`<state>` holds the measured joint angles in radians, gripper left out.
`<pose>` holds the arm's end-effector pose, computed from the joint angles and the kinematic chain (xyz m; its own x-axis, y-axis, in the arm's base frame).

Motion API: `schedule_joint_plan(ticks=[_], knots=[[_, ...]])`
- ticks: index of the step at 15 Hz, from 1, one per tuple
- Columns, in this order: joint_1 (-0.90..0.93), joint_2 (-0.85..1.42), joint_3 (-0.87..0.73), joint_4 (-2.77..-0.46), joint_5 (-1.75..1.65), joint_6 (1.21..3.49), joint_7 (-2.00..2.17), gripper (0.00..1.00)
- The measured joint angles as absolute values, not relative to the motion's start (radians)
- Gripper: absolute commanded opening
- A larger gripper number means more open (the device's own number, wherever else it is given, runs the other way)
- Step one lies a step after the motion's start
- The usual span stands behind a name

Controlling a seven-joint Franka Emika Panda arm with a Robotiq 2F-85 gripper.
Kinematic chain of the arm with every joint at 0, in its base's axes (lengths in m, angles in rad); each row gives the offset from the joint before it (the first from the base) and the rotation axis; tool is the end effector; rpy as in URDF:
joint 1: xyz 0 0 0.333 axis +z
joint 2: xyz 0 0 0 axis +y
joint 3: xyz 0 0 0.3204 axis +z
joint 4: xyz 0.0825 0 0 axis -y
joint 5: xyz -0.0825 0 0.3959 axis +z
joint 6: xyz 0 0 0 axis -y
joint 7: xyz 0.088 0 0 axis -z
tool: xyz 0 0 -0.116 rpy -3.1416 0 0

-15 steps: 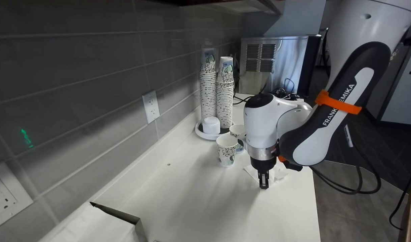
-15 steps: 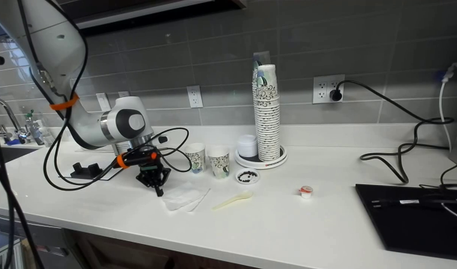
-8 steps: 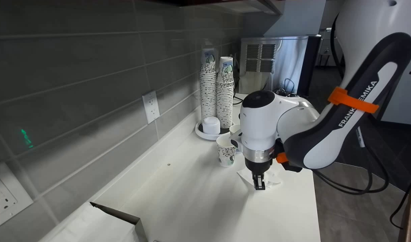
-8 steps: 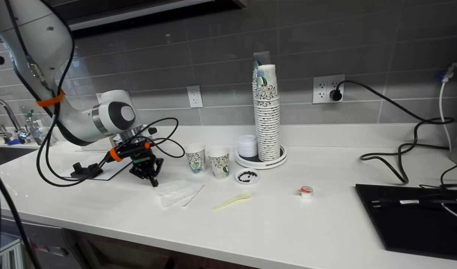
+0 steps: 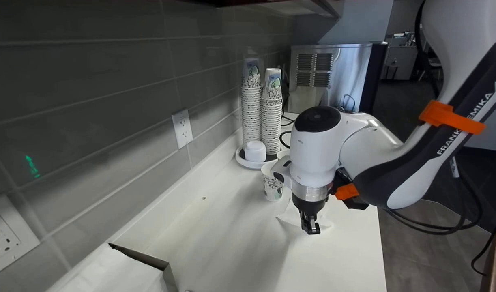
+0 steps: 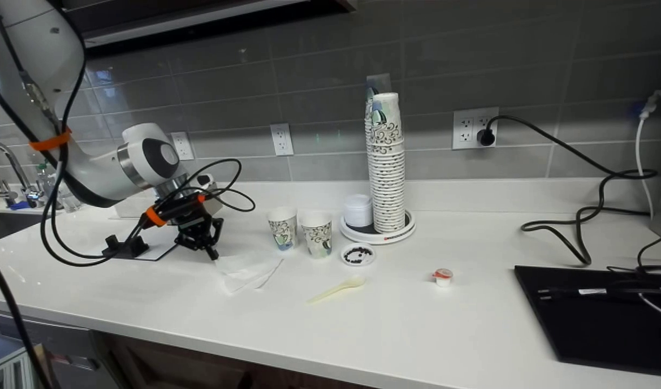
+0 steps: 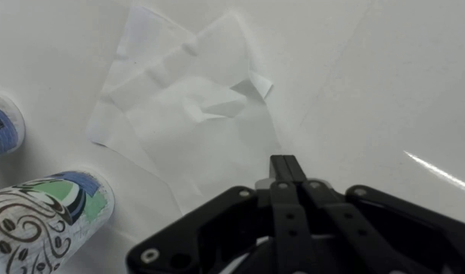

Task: Pick up two napkins and place them on the counter top

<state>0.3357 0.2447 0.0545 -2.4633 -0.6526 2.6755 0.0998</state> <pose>0.4356 0.1979 0.1786 0.6429 0.7621 -0.0773 0.7519 -0.6085 0.2538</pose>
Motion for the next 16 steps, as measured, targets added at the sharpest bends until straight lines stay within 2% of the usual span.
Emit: schedule_joint_plan(ticks=[10, 16], knots=[[0.393, 0.060, 0.026, -2.537, -1.079, 2.680, 0.537, 0.00], [0.404, 0.035, 0.050, -2.562, -1.209, 2.685, 0.577, 0.00]])
